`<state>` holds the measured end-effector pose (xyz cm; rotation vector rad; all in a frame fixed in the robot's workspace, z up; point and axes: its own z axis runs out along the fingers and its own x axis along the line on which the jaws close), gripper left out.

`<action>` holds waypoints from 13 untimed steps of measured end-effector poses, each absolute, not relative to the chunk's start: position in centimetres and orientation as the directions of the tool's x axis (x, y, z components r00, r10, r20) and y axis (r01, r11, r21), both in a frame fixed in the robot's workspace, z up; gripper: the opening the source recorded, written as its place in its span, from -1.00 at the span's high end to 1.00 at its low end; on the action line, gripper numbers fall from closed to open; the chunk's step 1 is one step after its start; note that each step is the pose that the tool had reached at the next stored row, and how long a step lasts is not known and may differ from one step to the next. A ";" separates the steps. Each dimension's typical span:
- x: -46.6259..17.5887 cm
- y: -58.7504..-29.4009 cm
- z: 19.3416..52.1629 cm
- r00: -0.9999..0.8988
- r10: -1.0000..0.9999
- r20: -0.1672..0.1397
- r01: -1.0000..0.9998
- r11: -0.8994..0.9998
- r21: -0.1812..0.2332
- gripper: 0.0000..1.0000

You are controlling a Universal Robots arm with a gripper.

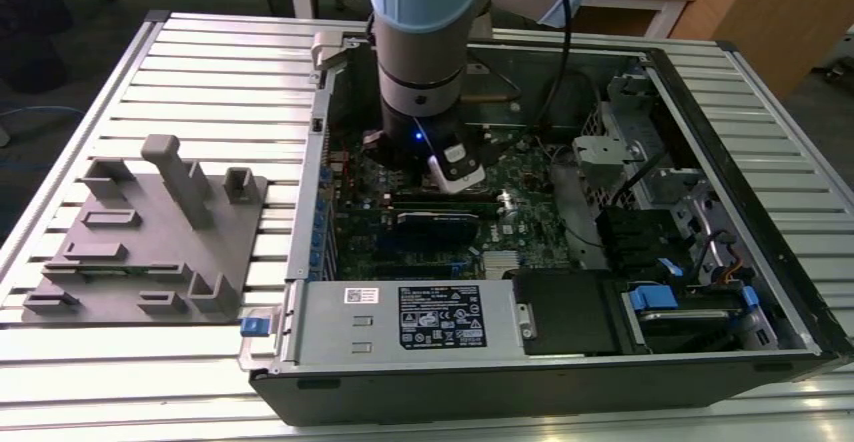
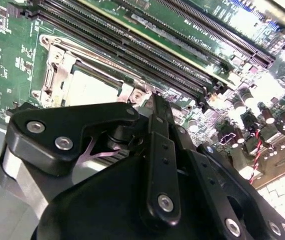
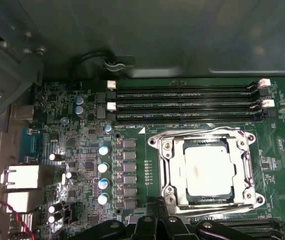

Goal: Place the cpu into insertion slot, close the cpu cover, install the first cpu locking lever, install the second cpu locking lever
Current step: 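Install the second cpu locking lever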

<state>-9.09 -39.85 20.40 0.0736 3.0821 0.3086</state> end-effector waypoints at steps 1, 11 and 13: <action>-9.0 -39.8 20.4 -0.998 0.052 -0.038 0.043 0.979 0.198 0.80; -8.1 -39.0 20.4 -0.998 0.052 -0.039 0.044 0.981 0.188 0.80; -8.0 -38.7 20.4 -0.998 0.052 -0.039 0.044 0.982 0.186 0.80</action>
